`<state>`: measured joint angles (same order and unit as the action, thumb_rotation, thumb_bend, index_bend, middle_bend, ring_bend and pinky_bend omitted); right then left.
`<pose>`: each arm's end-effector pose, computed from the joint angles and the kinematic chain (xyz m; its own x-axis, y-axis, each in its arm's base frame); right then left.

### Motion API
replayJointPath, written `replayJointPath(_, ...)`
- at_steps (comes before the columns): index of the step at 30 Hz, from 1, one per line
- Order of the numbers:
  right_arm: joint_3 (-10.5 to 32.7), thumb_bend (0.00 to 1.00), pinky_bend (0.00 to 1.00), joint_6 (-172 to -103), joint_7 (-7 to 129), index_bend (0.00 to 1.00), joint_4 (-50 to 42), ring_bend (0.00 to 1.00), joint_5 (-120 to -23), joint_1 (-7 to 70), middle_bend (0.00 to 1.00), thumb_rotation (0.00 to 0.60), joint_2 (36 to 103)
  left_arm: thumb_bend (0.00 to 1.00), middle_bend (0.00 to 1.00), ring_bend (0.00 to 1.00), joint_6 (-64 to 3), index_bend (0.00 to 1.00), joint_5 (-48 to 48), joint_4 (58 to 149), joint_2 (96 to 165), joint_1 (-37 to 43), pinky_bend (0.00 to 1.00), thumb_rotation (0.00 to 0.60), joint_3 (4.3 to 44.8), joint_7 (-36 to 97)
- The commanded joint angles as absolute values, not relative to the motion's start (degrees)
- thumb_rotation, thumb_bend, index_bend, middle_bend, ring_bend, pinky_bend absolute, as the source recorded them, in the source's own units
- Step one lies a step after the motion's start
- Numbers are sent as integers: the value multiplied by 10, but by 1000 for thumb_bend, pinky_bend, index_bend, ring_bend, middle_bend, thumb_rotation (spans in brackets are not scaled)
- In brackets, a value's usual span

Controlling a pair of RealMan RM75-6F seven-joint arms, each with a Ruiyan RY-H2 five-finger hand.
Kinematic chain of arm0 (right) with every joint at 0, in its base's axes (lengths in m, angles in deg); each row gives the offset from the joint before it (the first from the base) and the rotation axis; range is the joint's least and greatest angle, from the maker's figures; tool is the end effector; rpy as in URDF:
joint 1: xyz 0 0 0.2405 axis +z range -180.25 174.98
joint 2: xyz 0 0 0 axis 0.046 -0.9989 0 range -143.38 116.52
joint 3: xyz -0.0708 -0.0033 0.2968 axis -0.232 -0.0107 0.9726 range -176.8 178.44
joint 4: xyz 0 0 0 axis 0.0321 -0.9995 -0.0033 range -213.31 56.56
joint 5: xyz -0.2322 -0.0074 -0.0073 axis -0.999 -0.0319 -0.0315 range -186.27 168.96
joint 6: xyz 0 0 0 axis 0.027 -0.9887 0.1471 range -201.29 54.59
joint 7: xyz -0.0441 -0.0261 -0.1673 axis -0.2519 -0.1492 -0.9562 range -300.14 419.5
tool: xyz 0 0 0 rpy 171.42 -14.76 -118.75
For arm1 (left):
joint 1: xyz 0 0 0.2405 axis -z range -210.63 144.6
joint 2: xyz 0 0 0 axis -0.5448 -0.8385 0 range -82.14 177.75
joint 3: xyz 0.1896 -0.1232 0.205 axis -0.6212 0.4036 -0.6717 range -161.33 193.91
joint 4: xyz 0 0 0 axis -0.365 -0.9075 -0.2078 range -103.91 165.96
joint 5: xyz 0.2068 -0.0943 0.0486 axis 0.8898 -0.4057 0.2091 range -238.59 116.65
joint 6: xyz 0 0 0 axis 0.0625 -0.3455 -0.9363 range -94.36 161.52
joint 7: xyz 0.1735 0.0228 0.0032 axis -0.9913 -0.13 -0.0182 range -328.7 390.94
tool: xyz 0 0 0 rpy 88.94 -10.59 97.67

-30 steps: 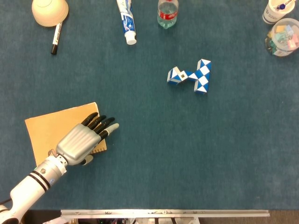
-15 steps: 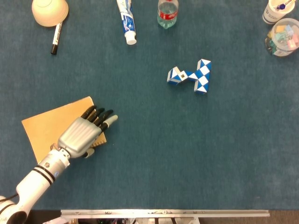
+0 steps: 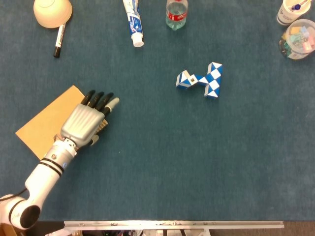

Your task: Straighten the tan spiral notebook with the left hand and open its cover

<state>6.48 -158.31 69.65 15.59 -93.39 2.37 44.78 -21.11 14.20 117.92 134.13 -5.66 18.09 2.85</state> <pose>-0.3609 -0.2296 0.2052 0.2961 0.0513 0.9538 -0.9550 -0.0020 0.2966 -0.2693 0.3064 -0.0624 0.6368 0.3359 0.6940 0.7605 -0.4220 -0.4936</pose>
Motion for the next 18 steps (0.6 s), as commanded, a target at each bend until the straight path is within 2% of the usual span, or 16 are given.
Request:
replayJointPath(1,65,395,306,-1584,697,339,155,208,-934,23,291,600,447,186,0,0,-217,0,110,1170,1352,-50,0,600,196,3)
replayJointPath(14,65,395,306,-1588,704,339,152,208,-935,20,292,600,448,186,0,0,-250,0,37,1127,1374,-24,0,600,238,-62)
replayJointPath(18,65,395,306,-1590,705,339,153,208,-937,19,292,600,448,186,0,0,-234,0,-9,1122,1371,-14,0,600,256,-63)
